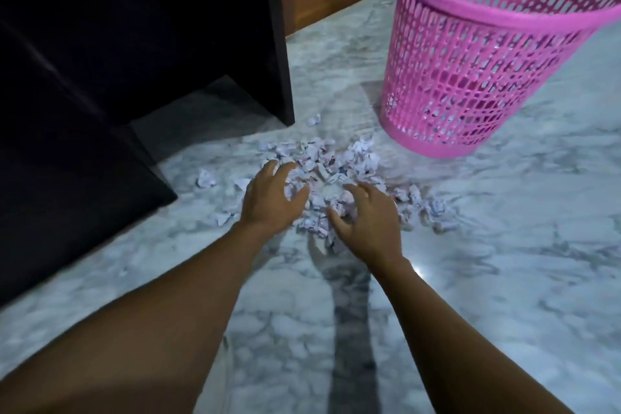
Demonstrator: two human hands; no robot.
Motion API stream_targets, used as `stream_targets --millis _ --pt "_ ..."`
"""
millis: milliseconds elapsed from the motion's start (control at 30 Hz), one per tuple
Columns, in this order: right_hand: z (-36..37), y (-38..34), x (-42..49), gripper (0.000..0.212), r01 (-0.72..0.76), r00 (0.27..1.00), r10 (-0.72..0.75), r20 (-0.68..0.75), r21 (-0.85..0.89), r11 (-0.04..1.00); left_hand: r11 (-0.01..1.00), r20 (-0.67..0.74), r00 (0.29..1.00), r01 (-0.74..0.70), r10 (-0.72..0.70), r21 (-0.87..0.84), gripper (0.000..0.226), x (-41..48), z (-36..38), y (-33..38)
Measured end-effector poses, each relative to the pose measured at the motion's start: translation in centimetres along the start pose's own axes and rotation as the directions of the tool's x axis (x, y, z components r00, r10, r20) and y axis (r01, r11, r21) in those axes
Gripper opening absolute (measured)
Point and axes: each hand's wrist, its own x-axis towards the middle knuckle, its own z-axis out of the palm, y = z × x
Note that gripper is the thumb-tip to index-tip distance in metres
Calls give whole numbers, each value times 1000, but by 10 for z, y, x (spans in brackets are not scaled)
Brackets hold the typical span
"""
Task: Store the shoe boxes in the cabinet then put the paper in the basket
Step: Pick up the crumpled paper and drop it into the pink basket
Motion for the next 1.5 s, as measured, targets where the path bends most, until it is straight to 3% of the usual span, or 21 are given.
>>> stream_targets --millis 100,167,233,300,467,600,700,833,900,1000,1100,1200,1333,1500 --pt "11 -1 -16 63 -20 999 18 -33 -75 997 971 -123 970 221 -209 91 71 -34 16 -37" --pt "14 -1 -23 70 -48 997 42 -57 -110 993 911 -162 907 404 -388 78 86 -56 26 -54" --pt "16 2 -28 78 -109 993 103 -50 -135 985 840 -128 835 542 -536 14 103 -71 36 -65" --pt "20 6 -32 85 -174 985 173 -23 -163 971 808 -71 805 589 -589 -17 110 -77 45 -73" --pt "34 16 -37 93 -214 970 226 92 -126 969 924 -37 923 382 -382 2 110 -67 52 -74" --pt "37 14 -30 95 -66 989 67 134 -16 998 986 69 985 163 -160 -28 107 -51 45 -70" --pt "29 22 -23 91 -32 999 33 4 -83 996 1000 78 997 17 -17 4 108 -38 41 -72" --pt "5 56 -19 89 -188 953 145 -265 -144 972 1000 62 998 5 -6 29 118 -16 37 -74" --pt "-8 75 -14 90 -229 939 180 -294 -144 963 999 79 997 -10 8 31 121 -3 37 -75" --pt "-21 99 -3 102 -303 949 292 -115 -85 949 997 122 991 -65 60 37 123 12 41 -78" --pt "-23 111 5 111 -210 972 219 88 -96 973 990 148 982 -129 119 57 121 20 46 -80" --pt "-17 101 1 106 -28 988 39 146 -78 997 979 145 974 -186 172 89 117 23 49 -80" --pt "2 77 -14 113 97 975 -86 207 -43 994 975 117 974 -205 194 86 116 27 51 -76" --pt "20 47 -15 119 156 959 -129 254 -90 984 967 163 959 -246 232 71 108 29 52 -66"
